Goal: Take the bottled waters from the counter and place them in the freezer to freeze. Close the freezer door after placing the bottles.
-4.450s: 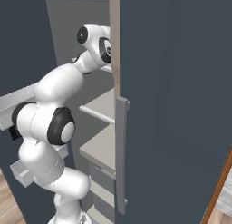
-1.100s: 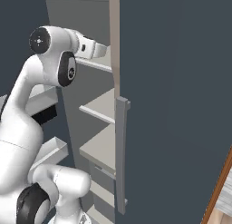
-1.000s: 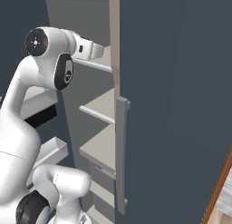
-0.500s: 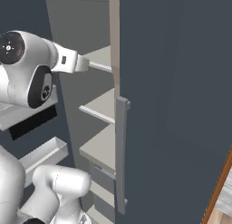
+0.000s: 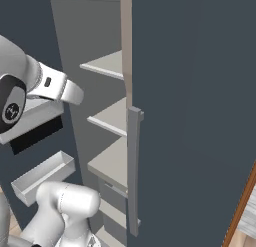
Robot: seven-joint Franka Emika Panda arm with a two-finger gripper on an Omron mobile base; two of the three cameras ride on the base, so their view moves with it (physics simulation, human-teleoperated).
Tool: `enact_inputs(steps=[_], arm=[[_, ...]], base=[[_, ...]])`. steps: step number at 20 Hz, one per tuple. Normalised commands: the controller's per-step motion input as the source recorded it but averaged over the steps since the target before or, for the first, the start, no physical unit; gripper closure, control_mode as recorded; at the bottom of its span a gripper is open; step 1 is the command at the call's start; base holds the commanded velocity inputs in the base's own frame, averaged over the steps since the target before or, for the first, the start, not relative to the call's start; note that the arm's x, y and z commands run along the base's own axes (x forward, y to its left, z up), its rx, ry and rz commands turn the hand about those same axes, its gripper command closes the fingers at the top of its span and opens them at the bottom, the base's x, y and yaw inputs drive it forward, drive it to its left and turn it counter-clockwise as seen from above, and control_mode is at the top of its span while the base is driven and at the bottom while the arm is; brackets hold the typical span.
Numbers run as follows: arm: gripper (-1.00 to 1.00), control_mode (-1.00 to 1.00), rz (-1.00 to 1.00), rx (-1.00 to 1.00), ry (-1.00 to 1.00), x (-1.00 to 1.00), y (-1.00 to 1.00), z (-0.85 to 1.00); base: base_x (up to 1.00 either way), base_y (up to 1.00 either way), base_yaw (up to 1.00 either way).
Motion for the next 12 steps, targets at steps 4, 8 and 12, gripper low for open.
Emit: enact_inputs(steps=[4,8,12], arm=[[-1.0,-1.0,-0.02,0.0,0.23,-0.37,-0.08,-0.71],[-1.0,-1.0,0.0,0.0,0.11,-0.03,0.0,-0.67],[-1.0,-1.0,0.0,0.0,0.02,0.0,0.0,-0.58]], base=[[0.0,0.0,0.0],[0.0,0.0,0.0],[0.0,0.0,0.0]])
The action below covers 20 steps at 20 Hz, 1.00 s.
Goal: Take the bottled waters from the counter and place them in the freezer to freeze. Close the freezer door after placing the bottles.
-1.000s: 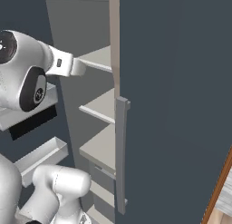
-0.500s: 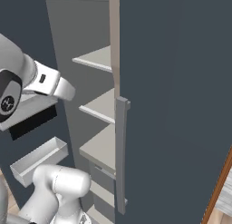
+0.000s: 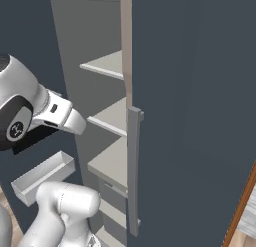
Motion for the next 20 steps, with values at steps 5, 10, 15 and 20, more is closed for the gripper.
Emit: enact_inputs(steps=[5,10,15,20], arm=[[-1.0,-1.0,0.0,0.0,0.02,0.0,0.0,-0.51],[-1.0,-1.0,0.0,0.0,0.02,0.0,0.0,-0.26],[-1.0,-1.0,0.0,0.0,0.0,0.0,0.0,0.0],[-1.0,-1.0,0.0,0.0,0.0,-0.05,0.0,0.0]], base=[[0.0,0.0,0.0],[0.0,0.0,0.0],[0.0,0.0,0.0],[0.0,0.0,0.0]])
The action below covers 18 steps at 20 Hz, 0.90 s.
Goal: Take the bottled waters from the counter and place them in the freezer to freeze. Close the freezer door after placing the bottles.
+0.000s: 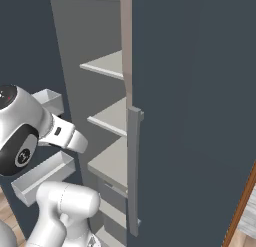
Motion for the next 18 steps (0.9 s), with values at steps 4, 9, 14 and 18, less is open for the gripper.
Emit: enact_inputs(steps=[4,9,14,18], arm=[[-1.0,1.0,0.0,0.0,0.0,-0.07,0.0,0.0],[-1.0,1.0,0.0,0.0,0.0,0.0,0.0,0.0],[-1.0,1.0,0.0,0.0,0.0,0.0,0.0,0.0],[-1.0,1.0,0.0,0.0,0.0,0.0,0.0,0.0]], base=[[-0.28,0.0,0.0],[-0.51,0.0,0.0],[-0.65,0.09,0.0],[-0.61,0.36,0.0]])
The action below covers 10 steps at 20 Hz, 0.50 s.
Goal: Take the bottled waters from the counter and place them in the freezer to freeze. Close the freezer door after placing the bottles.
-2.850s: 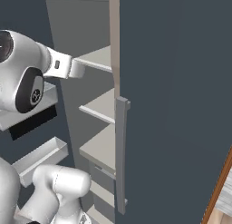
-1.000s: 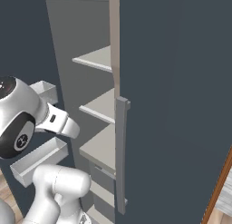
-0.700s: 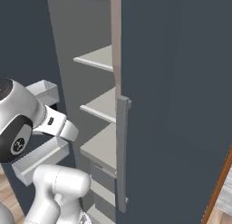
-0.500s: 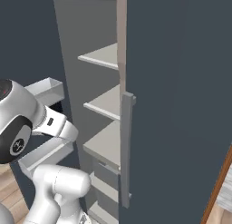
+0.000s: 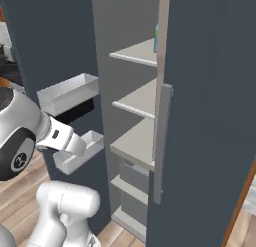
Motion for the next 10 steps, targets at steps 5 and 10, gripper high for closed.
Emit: enact_inputs(steps=[5,10], arm=[[-1.0,1.0,0.0,0.0,0.0,0.0,0.0,0.0],[-1.0,1.0,0.0,0.0,0.0,0.0,0.0,0.0]], base=[[-0.34,0.64,-0.03],[-0.05,0.77,-0.09]])
